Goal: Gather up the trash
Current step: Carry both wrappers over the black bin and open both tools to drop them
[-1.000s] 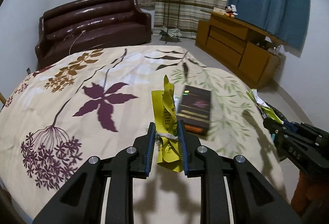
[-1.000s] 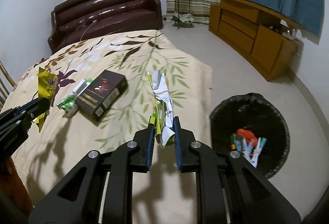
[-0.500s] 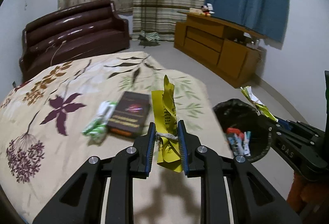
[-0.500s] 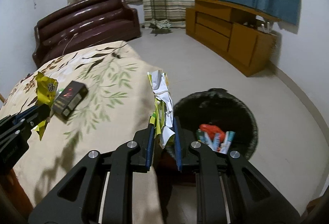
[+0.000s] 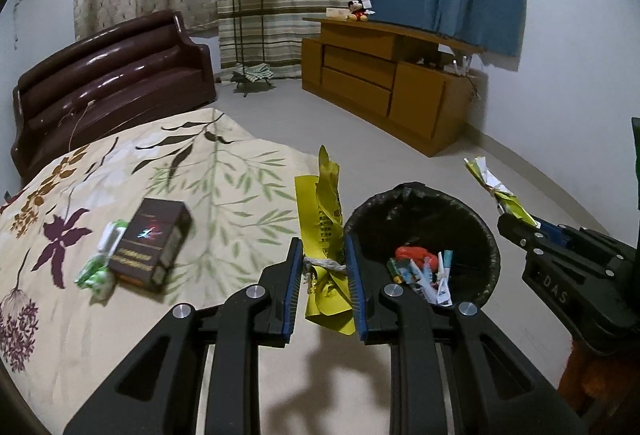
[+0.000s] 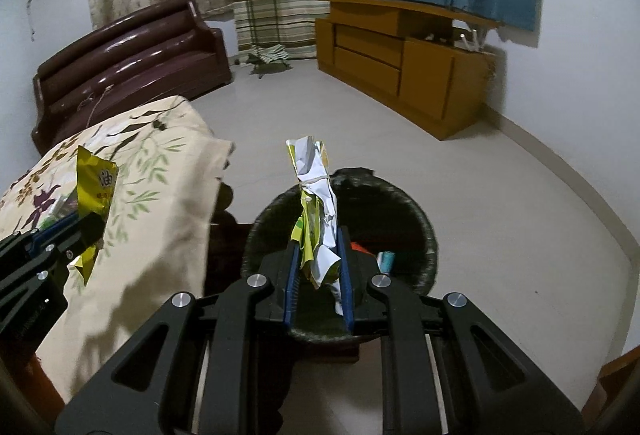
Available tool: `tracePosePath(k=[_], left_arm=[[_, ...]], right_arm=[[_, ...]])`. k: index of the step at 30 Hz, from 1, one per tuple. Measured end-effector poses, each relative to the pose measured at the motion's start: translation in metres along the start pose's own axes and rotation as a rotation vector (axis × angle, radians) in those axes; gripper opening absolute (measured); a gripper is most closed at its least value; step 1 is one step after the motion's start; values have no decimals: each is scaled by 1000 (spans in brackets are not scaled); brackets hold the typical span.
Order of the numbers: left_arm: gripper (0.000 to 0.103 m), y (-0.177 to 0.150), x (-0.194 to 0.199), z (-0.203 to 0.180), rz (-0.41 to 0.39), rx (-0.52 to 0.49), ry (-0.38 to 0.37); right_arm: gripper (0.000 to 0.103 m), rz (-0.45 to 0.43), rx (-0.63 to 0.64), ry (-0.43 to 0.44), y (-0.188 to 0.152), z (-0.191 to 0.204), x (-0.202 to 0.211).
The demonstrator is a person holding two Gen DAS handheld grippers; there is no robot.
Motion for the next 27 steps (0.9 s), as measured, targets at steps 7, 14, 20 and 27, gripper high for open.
tracePosePath(k=[7, 14, 20, 27], left_arm=[[23, 0, -25, -14, 33, -13, -16], [23, 4, -47, -26, 49, -34, -25], [23, 10, -63, -31, 53, -45, -19], [23, 16, -82, -38, 60, -65, -11]], right_arm=[[17, 25, -24, -22, -5, -17, -19], [17, 44, -43, -34, -6, -24, -34], [17, 53, -57, -41, -5, -28, -46], [17, 58, -65, -52, -1, -31, -58]])
Point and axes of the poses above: each gripper's, at about its wrist camera, not at the fingertips, and x roughly against the way its jaws point, z to its left, y to its top, the point moved 10 cm from there along -x, roughly the way its jaws point, and after that the axes turned 13 degrees about -y, right-handed, at the moved point
